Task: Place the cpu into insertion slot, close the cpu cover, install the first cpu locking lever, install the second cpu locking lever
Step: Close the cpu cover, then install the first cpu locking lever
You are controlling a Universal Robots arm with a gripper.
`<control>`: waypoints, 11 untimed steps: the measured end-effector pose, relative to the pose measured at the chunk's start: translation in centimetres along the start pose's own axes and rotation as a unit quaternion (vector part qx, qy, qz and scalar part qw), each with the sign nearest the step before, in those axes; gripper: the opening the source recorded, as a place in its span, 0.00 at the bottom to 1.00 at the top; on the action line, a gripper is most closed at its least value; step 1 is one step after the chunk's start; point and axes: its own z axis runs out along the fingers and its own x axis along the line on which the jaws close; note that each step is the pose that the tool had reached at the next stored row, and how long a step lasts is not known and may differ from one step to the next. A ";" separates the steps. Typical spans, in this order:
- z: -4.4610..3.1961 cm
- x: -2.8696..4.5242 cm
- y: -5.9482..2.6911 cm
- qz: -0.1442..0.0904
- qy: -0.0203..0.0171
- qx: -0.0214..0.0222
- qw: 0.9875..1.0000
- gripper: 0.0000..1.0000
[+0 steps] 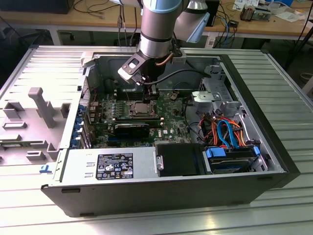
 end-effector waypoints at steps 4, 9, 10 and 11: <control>0.00 0.00 0.00 0.000 0.000 -0.001 1.000 0.11; -0.01 0.00 0.00 -0.009 -0.001 -0.002 1.000 0.11; 0.00 0.00 0.00 -0.012 -0.001 -0.002 1.000 0.11; 0.00 0.00 0.00 -0.016 -0.002 -0.002 1.000 0.11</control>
